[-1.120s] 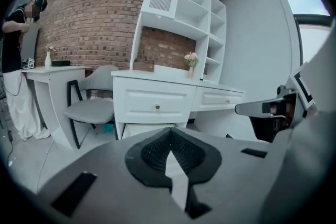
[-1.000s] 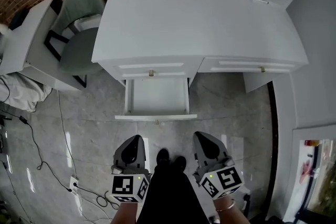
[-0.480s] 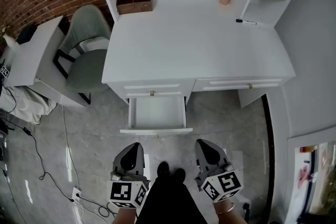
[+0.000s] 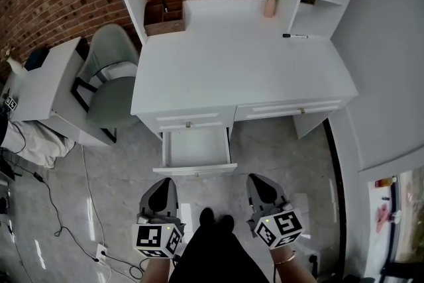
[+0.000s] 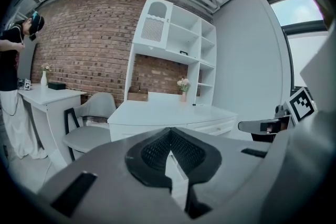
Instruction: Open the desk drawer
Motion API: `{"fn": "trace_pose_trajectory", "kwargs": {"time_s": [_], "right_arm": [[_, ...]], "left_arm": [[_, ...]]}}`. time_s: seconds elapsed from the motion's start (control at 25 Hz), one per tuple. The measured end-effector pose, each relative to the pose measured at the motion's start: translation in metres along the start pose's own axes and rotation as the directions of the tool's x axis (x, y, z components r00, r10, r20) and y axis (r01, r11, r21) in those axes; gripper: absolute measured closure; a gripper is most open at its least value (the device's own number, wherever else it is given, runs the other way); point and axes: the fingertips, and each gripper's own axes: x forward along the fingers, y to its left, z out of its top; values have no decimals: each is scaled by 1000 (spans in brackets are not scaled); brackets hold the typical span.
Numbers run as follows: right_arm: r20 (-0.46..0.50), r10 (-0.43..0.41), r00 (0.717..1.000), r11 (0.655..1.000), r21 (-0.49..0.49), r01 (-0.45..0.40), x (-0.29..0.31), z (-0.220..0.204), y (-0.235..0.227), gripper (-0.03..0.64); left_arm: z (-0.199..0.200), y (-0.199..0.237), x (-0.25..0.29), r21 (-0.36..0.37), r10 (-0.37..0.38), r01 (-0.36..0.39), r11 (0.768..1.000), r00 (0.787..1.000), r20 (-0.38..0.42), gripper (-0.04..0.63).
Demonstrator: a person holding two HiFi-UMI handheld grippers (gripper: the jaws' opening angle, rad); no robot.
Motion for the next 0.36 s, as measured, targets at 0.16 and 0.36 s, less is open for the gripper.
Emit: {"fn": "trace_pose_trajectory", "kwargs": {"time_s": [0.16,0.36], "right_arm": [[23,2,1000,1000,11,-2,-15,10,-3,612],[45,9,999,1000,13,-9,-31,15,0,612]], "left_arm": [[6,-8,-5,12,2,-2,1000,1000,5,586],[19,-12,-17,28,14,-15,1000,999,35,586]]}}
